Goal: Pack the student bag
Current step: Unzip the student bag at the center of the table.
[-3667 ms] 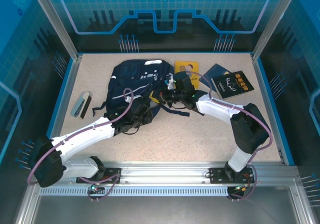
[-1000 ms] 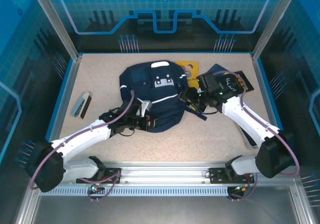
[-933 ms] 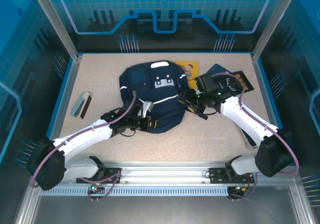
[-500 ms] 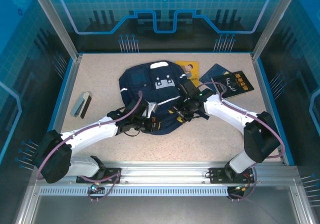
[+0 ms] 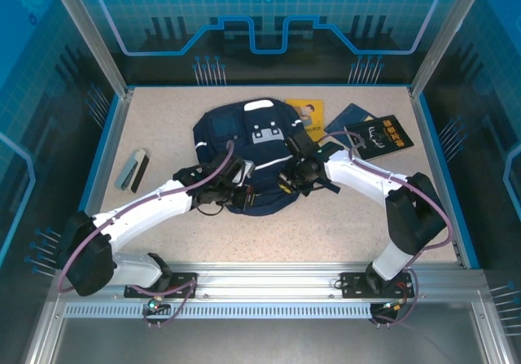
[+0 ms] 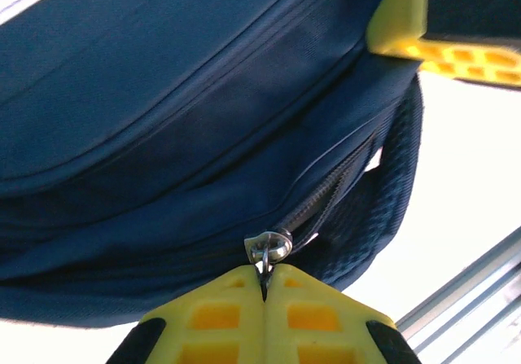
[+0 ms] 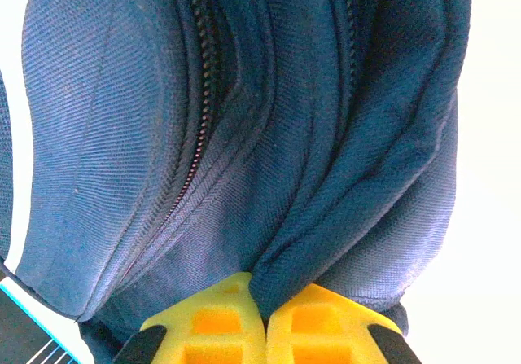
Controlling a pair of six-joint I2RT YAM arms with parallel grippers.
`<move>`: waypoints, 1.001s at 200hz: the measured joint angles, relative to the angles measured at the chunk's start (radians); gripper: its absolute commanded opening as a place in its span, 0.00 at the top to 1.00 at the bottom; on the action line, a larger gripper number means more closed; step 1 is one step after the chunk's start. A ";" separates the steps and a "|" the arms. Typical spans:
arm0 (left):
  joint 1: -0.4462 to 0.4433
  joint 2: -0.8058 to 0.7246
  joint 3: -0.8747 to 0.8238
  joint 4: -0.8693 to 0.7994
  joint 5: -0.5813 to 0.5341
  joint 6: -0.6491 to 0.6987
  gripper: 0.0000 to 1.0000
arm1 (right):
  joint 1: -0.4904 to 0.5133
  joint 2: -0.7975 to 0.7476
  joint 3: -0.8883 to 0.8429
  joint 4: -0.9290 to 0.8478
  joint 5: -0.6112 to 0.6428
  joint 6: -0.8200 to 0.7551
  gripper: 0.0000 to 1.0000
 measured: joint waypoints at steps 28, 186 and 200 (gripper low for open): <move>0.042 0.000 0.011 -0.104 -0.019 0.021 1.00 | -0.011 -0.007 -0.017 0.000 0.028 -0.026 1.00; 0.328 0.181 0.099 -0.151 -0.098 0.128 1.00 | -0.067 -0.069 -0.057 0.056 0.130 -0.280 1.00; 0.337 0.201 0.100 -0.136 -0.099 0.135 1.00 | -0.075 -0.069 -0.063 0.065 0.130 -0.296 1.00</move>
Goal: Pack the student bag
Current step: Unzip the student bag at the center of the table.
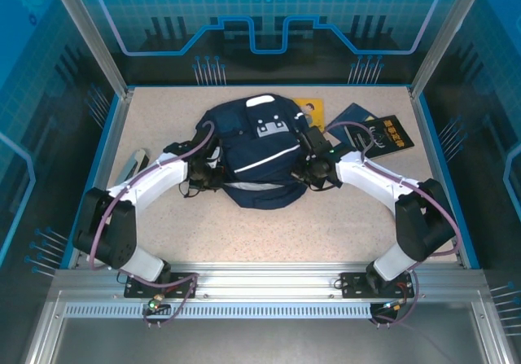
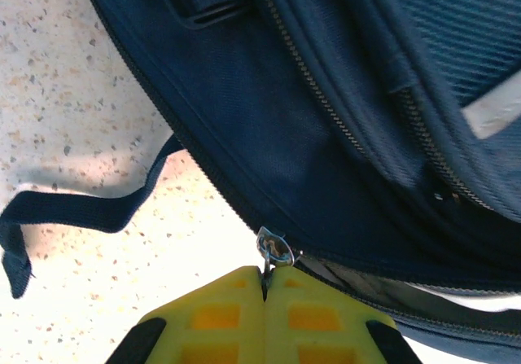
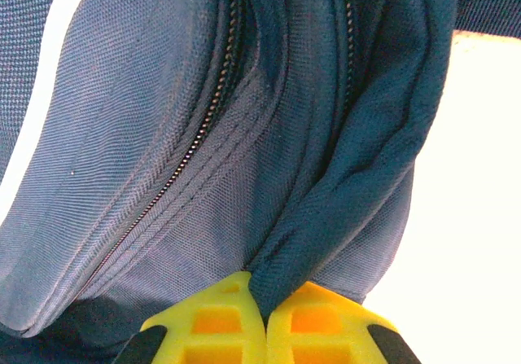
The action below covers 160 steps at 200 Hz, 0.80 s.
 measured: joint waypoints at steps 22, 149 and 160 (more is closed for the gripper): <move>0.023 0.028 0.000 0.023 -0.004 0.008 1.00 | -0.008 0.000 -0.011 0.008 -0.001 -0.017 1.00; 0.193 0.145 0.038 0.158 -0.095 -0.037 1.00 | 0.016 0.057 -0.015 0.151 -0.137 -0.079 1.00; 0.204 0.145 0.038 0.162 -0.100 -0.045 1.00 | 0.025 0.069 -0.010 0.168 -0.148 -0.079 1.00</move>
